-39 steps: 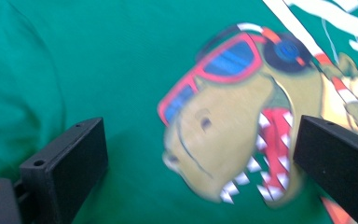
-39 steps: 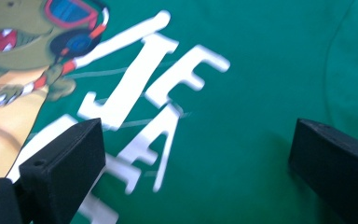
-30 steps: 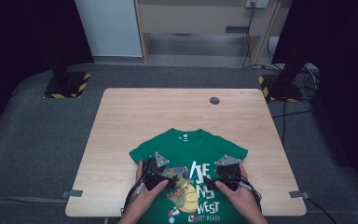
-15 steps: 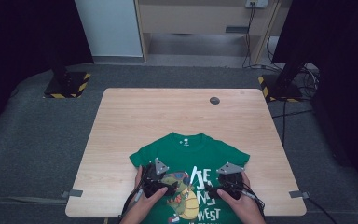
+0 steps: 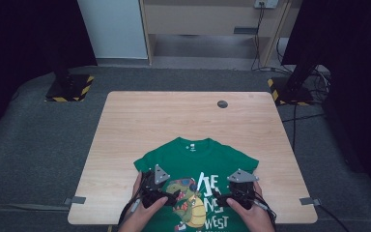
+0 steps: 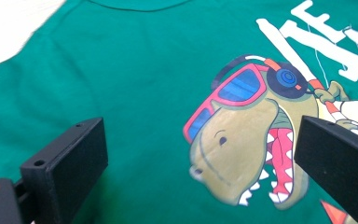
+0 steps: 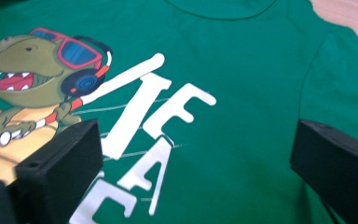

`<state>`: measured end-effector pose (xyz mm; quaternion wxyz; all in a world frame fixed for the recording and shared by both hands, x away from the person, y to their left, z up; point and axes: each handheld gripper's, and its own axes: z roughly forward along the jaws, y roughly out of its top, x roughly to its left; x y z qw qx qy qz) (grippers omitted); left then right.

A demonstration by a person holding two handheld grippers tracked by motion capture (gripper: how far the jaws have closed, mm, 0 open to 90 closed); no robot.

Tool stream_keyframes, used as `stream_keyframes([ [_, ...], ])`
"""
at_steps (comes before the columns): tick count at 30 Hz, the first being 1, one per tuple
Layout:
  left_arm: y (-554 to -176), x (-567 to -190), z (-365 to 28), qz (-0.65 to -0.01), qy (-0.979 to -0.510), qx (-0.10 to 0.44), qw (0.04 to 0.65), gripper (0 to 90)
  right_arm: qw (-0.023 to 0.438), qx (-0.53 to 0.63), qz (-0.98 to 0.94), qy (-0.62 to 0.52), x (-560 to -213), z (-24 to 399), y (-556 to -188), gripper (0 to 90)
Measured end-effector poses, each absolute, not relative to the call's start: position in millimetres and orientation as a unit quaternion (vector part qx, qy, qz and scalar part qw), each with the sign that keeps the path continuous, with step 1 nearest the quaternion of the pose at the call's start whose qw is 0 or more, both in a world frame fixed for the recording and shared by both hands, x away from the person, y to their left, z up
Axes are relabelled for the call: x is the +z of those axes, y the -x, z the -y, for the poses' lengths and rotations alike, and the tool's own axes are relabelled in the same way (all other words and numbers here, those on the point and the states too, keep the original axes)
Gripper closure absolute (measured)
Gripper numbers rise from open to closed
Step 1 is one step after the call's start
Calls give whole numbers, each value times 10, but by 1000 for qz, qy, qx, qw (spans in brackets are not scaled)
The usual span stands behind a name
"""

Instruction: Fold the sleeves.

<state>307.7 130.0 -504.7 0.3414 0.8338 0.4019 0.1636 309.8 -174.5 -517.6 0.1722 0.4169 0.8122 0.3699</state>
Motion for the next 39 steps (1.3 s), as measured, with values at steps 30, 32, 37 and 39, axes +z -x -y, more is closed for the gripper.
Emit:
stream_keyframes([
  [30, -3216, -5052, -2206, -489, -787, 194, 323, 31, 199, 304, -813, -456, -4611, 2516, -3803, 209],
  [32, -3227, -5063, -2238, -493, -785, 193, 322, 31, 201, 296, -812, -461, -4610, 2559, -3857, 223],
  [37, -3249, -5091, -2308, -501, -782, 197, 315, 31, 196, 289, -807, -476, -4609, 2651, -3977, 261],
  [39, -3252, -5092, -2331, -503, -780, 196, 316, 31, 198, 286, -807, -477, -4603, 2677, -4008, 271],
])
